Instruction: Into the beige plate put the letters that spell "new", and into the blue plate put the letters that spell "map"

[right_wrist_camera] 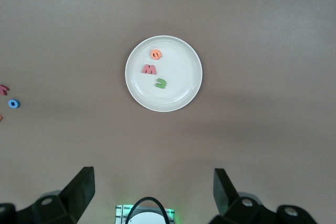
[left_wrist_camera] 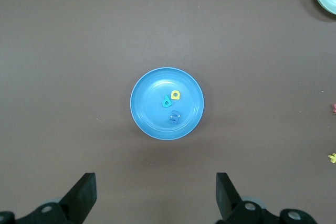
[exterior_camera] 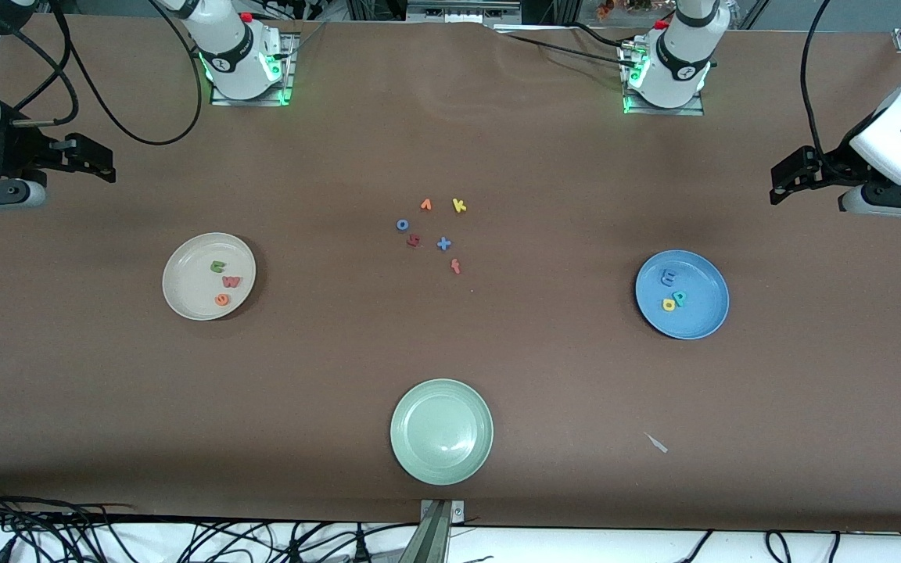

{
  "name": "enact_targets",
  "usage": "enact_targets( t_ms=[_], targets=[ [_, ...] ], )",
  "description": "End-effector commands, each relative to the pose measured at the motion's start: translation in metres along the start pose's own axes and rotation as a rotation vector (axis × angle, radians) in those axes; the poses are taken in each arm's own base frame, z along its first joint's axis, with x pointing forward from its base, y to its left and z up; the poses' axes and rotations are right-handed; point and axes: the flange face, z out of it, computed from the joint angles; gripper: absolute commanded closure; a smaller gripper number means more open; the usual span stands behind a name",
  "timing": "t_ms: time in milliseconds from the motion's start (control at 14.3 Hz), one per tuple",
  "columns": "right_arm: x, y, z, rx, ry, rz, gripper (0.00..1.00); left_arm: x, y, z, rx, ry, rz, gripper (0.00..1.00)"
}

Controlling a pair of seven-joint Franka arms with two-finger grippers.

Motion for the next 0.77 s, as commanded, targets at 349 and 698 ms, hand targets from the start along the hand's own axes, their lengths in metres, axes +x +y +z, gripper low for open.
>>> enact_targets(
  t_ms=[349,698],
  targets=[
    [-0.0001,-0.0126,-0.0115,0.013,0.013,0.037,0.0,-0.002,-0.002,-0.0067,0.026,0.003,0.024,0.0],
    [0.0004,-0.0117,-0.0107,0.014,0.012,0.041,0.0,-0.0024,-0.0019,-0.0075,0.026,0.004,0.024,0.0]
  ],
)
